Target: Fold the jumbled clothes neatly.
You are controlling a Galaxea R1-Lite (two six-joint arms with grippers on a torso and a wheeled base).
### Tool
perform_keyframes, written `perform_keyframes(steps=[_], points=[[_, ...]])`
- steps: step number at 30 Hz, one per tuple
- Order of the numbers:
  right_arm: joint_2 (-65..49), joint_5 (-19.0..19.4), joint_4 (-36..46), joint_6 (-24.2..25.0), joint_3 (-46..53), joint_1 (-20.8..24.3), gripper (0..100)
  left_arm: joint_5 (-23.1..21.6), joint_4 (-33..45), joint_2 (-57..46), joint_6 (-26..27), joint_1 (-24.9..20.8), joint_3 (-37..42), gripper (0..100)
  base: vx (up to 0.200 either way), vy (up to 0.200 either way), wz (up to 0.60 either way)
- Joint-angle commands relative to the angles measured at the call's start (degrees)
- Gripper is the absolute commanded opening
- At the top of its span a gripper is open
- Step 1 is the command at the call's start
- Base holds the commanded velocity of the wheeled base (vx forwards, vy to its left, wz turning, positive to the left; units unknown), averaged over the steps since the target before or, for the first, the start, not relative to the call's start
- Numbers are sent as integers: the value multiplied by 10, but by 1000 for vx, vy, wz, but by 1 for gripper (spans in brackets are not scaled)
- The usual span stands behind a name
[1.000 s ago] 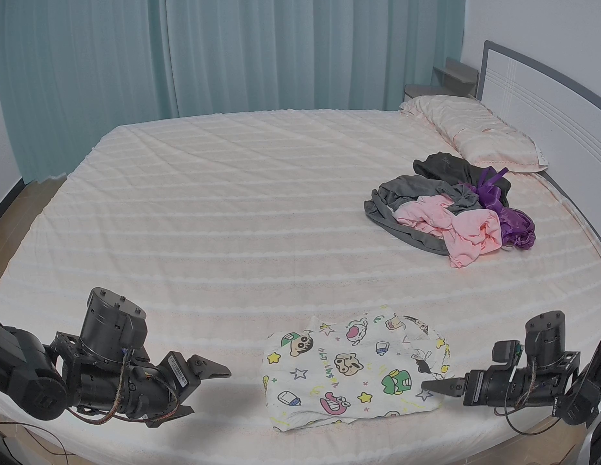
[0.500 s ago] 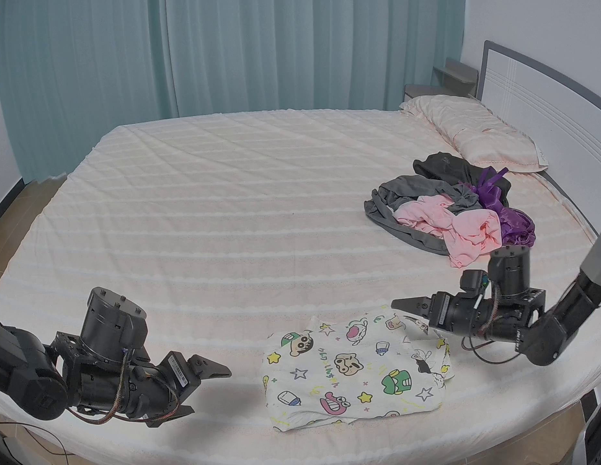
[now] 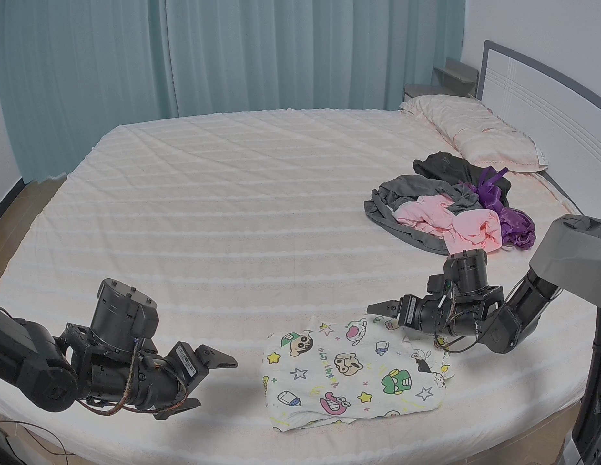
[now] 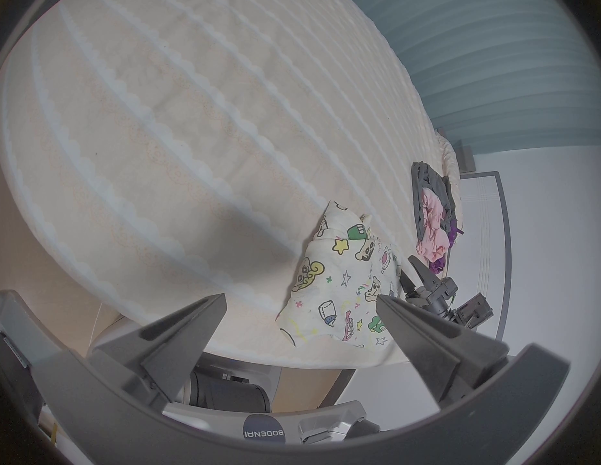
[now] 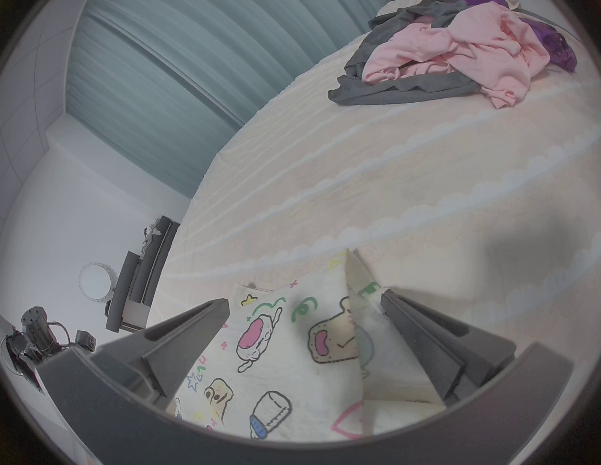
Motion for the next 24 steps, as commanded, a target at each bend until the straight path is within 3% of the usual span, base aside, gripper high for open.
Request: perform_keyframes(steps=[1,3,4,19,24], points=[[10,1,1,0,-9,3,100,0,0,6,0,0,-1,100,0,0,0],[17,1,4,0,-13,2,100,0,0,6,0,0,0,100,0,0,0],[18,0,7,-1,-15,1,0,0,0,6,0,0,0,100,0,0,0],[22,3,3,6,-8,-46,0,0,0,6,-1,0,3,100,0,0,0],[3,1,-17,34,0,-53,0,0,0,6,-2,0,5,100,0,0,0]])
